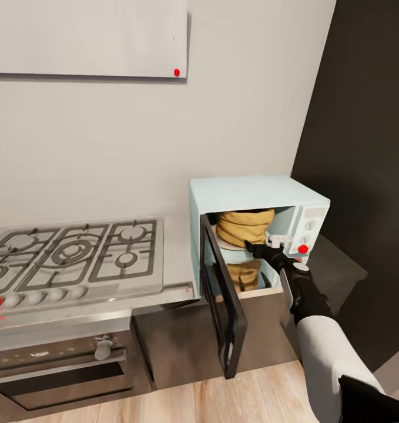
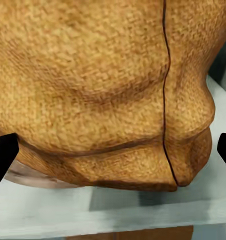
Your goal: In the kitchen, take the popcorn bag from the countertop, put it into the microwave, and heat it until the popcorn is cooked so the cooked popcorn ends up inside the bag.
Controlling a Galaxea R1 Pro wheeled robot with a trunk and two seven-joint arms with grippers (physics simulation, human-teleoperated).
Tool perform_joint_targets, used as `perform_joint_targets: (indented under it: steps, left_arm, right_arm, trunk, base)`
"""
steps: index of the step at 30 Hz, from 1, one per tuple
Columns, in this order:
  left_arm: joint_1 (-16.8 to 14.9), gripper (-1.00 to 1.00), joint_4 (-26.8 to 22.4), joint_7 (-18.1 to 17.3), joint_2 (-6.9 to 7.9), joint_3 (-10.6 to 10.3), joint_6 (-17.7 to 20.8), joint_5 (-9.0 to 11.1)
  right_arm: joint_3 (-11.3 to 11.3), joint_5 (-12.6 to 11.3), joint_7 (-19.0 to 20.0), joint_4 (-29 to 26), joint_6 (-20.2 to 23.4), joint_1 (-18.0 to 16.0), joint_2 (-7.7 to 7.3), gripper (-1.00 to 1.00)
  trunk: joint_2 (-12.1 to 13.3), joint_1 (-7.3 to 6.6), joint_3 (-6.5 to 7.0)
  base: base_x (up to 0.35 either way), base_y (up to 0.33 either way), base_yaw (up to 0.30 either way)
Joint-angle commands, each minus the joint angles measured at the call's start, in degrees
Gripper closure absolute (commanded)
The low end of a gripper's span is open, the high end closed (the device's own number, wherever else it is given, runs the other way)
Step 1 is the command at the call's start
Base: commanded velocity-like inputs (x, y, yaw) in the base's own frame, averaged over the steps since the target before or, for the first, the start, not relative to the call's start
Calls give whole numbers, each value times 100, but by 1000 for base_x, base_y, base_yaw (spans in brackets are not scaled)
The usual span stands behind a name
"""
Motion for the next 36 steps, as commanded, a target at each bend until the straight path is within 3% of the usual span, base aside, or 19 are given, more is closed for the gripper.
perform_joint_targets:
  steps: [1, 6, 10, 13, 19, 33, 36]
  left_arm:
    - [1, -100, -7, 11, -2, 4, -7, 25]
    - [0, -100, -8, 11, -2, 4, -4, 25]
    - [2, -100, -7, 11, -2, 4, -4, 25]
    - [1, -100, -10, 11, -2, -1, -10, 25]
    - [0, -100, -8, 8, -2, 12, -13, 25]
    - [-1, -100, -8, 11, -2, 30, -13, 28]
    - [2, -100, -9, 11, -2, 30, -18, 33]
  right_arm:
    - [-38, 51, 57, -9, 25, -5, 9, -100]
    - [-22, 36, 81, 5, 30, -5, 36, -100]
    - [-31, 26, 88, 6, 34, -5, 232, -100]
    - [-32, 24, 81, 67, 34, -5, 281, -100]
    - [-38, 70, 98, 103, 28, -5, 276, -100]
    - [-41, 132, 109, 29, 43, -4, 208, -100]
    - [-39, 301, 70, 43, 74, -5, 216, -100]
  trunk:
    - [-3, 2, -5]
    - [-3, 2, -5]
    - [-3, 2, -5]
    - [-3, 2, -5]
    - [-3, 2, -5]
    - [-3, 2, -5]
    - [-3, 2, -5]
  base:
    - [131, 0, 0]
    - [113, 0, 0]
    - [82, 0, 0]
    - [17, 0, 0]
    - [-44, 0, 0]
    - [-323, 0, 0]
    - [-336, 0, 0]
